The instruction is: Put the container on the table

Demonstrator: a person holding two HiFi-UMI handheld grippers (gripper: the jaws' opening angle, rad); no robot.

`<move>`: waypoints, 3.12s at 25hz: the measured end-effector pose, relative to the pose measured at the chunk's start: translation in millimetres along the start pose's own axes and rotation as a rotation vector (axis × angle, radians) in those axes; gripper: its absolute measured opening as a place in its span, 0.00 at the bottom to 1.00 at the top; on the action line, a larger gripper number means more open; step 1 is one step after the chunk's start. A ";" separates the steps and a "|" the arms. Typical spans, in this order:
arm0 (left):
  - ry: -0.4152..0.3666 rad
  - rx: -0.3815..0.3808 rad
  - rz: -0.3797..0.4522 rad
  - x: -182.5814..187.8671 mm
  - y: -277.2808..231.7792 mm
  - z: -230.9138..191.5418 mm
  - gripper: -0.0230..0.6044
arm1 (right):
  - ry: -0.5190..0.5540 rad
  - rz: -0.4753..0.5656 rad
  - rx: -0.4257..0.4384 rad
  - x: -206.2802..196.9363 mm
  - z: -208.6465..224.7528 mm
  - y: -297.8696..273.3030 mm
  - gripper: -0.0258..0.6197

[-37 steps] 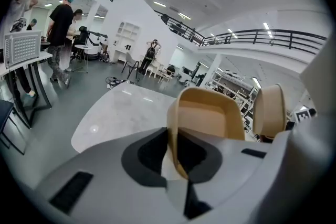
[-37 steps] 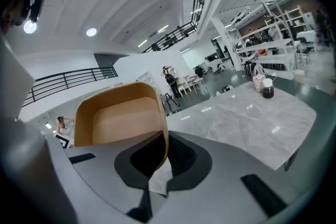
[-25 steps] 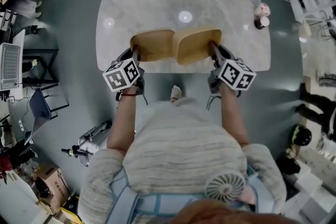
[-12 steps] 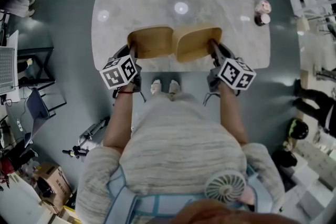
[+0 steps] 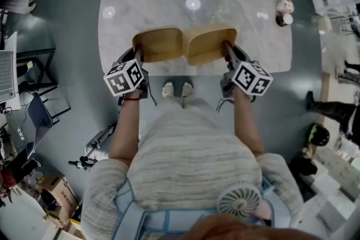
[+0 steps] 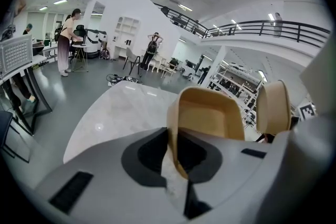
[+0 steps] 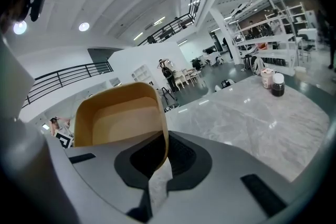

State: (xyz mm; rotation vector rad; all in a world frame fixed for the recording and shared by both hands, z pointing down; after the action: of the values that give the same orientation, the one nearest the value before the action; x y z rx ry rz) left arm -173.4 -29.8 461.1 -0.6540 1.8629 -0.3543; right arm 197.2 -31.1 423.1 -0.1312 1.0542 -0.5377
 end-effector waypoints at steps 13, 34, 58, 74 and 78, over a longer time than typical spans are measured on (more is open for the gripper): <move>0.017 0.036 -0.050 -15.1 -18.8 -23.1 0.09 | -0.016 -0.048 -0.034 -5.2 10.7 -53.4 0.05; 0.012 0.046 -0.090 -23.6 -33.4 -32.5 0.09 | -0.041 -0.106 -0.144 -14.8 45.0 -127.4 0.05; -0.015 0.032 -0.132 -33.1 -38.0 -32.0 0.09 | 0.029 -0.287 -0.338 -50.7 109.0 -177.8 0.05; -0.018 0.035 -0.155 -39.4 -40.9 -32.6 0.09 | 0.104 -0.427 -0.423 -74.3 131.2 -192.3 0.05; -0.016 0.037 -0.167 -40.6 -46.1 -33.9 0.09 | 0.118 -0.450 -0.448 -76.2 135.7 -197.7 0.05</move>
State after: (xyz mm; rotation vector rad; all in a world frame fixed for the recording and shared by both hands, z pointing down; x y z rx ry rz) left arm -181.3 -45.0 529.2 -0.7875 1.7873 -0.4898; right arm 213.5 -185.6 621.0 -0.7519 1.2556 -0.7109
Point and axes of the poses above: the fingertips, and each gripper's own axes: y backward along the fingers, z to its right, x out of its top, the point moved 8 cm from there along y, backward along the fingers, and after that the axes turned 10 degrees about z, right-handed, at the moved point
